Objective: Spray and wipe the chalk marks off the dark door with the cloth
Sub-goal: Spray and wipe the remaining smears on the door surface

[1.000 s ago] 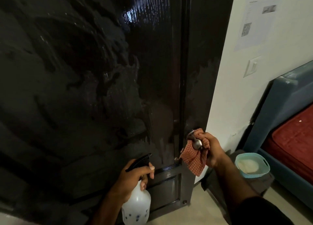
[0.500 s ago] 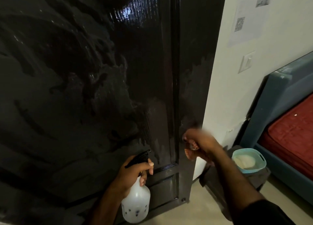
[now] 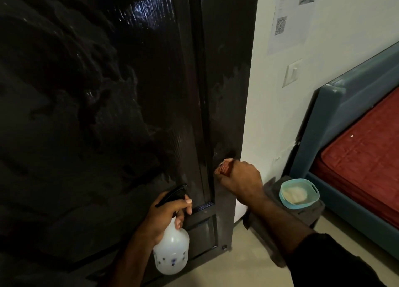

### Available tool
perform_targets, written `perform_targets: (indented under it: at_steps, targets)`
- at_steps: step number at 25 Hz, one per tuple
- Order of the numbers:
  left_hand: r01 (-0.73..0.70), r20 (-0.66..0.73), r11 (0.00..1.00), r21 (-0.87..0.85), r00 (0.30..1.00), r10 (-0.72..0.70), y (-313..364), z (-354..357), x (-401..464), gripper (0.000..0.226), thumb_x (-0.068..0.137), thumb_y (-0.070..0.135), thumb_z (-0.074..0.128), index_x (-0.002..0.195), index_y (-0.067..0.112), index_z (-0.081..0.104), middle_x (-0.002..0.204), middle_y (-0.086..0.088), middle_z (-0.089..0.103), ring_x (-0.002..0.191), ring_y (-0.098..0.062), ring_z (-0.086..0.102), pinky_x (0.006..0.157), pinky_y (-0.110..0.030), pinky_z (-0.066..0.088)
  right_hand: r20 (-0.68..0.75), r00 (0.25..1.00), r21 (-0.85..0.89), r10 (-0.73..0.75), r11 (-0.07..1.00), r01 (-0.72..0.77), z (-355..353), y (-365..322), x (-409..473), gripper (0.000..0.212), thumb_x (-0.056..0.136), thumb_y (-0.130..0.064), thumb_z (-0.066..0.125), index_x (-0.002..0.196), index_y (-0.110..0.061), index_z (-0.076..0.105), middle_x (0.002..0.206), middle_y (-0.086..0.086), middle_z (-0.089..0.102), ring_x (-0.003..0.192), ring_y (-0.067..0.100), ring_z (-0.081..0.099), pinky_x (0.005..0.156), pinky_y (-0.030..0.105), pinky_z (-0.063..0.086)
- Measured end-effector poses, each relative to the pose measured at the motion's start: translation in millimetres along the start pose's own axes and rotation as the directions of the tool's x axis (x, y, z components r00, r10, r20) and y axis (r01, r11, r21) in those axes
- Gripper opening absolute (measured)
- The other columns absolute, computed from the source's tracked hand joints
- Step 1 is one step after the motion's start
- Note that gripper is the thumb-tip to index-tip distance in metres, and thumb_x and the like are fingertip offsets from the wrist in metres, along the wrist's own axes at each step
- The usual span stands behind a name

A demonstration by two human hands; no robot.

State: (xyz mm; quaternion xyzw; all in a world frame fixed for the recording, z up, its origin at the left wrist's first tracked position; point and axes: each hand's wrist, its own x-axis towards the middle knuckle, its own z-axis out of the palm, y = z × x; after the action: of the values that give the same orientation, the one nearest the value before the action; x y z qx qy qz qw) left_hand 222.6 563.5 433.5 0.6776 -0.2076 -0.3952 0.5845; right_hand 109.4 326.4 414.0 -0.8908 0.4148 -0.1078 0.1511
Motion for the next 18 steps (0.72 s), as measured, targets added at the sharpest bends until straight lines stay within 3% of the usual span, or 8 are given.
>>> perform_targets:
  at_steps: [2,5,8,10,12,14,16,18]
  targets:
    - [0.0,0.008,1.0,-0.001,1.0,0.0,2.3,3.5,-1.0,0.004,0.095,0.004,0.07,0.094,0.001,0.069,0.082,-0.02,0.068,0.049,-0.021,0.045,0.049,-0.03,0.043,0.146,0.976,0.37,0.164,0.905,-0.208,-0.3,11.2,10.4,0.044,0.087,-0.062,0.072,0.093,-0.019,0.064,0.088,0.002,0.069,0.077,0.018,0.066,0.074,0.033,0.055]
    - [0.004,0.012,1.0,-0.012,1.0,-0.004,4.0,7.2,-2.3,0.005,0.094,0.003,0.069,0.089,0.001,0.069,0.081,-0.022,0.067,0.047,-0.022,0.044,0.049,-0.03,0.041,0.429,0.872,0.743,0.234,0.457,-0.488,4.8,19.8,13.9,0.045,0.086,-0.046,0.072,0.104,-0.006,0.072,0.096,0.012,0.076,0.08,0.026,0.071,0.066,0.032,0.059]
    - [0.002,0.019,1.0,0.003,1.0,-0.002,5.8,8.4,-2.5,0.006,0.093,0.007,0.072,0.091,0.002,0.069,0.084,-0.023,0.067,0.048,-0.022,0.044,0.05,-0.03,0.042,0.638,0.769,0.768,-0.037,-0.045,-0.639,6.9,23.5,6.3,0.027,0.084,-0.022,0.071,0.098,0.001,0.074,0.096,0.021,0.072,0.089,0.035,0.071,0.094,0.047,0.059]
    - [-0.005,0.037,1.0,-0.001,0.999,0.005,7.4,8.2,-0.8,0.016,0.087,0.016,0.076,0.092,0.003,0.069,0.085,-0.022,0.068,0.048,-0.022,0.045,0.051,-0.031,0.042,0.668,0.731,0.703,-0.14,-0.202,-0.682,8.1,23.4,-4.7,0.026,0.085,-0.018,0.068,0.098,0.003,0.075,0.089,0.023,0.07,0.09,0.041,0.07,0.104,0.055,0.053]
    - [-0.018,0.052,1.0,-0.001,0.998,0.018,10.6,7.9,1.5,0.019,0.084,0.019,0.077,0.092,0.005,0.069,0.085,-0.022,0.067,0.048,-0.022,0.045,0.05,-0.031,0.042,0.656,0.744,0.727,-0.123,-0.162,-0.668,1.0,27.1,-8.9,0.024,0.091,-0.017,0.066,0.095,0.005,0.076,0.091,0.023,0.071,0.086,0.038,0.073,0.093,0.05,0.06]
    - [-0.032,0.062,0.999,-0.006,0.998,0.033,12.9,9.2,3.4,0.008,0.091,0.012,0.074,0.091,0.005,0.069,0.085,-0.022,0.067,0.047,-0.021,0.045,0.05,-0.03,0.042,0.611,0.791,0.791,-0.038,0.007,-0.611,-11.7,29.7,-8.1,0.022,0.095,-0.016,0.064,0.093,0.003,0.075,0.094,0.023,0.072,0.081,0.032,0.075,0.077,0.04,0.063]
    - [-0.034,0.063,0.999,-0.008,0.997,0.034,15.2,12.2,4.4,0.005,0.095,0.006,0.069,0.09,0.004,0.068,0.084,-0.022,0.067,0.047,-0.02,0.045,0.05,-0.029,0.042,0.564,0.819,0.773,0.107,0.279,-0.57,-14.8,29.2,-4.2,0.031,0.095,-0.032,0.066,0.104,-0.003,0.073,0.103,0.018,0.075,0.087,0.03,0.072,0.077,0.038,0.058]
    - [-0.027,0.069,1.0,-0.004,0.997,0.027,16.8,16.0,4.7,0.003,0.094,0.006,0.07,0.091,0.004,0.068,0.084,-0.021,0.067,0.047,-0.02,0.045,0.05,-0.03,0.042,0.407,0.872,0.625,0.273,0.613,-0.484,-5.7,23.4,-2.6,0.062,0.087,-0.058,0.069,0.126,-0.011,0.064,0.117,0.013,0.072,0.101,0.031,0.069,0.086,0.042,0.057]
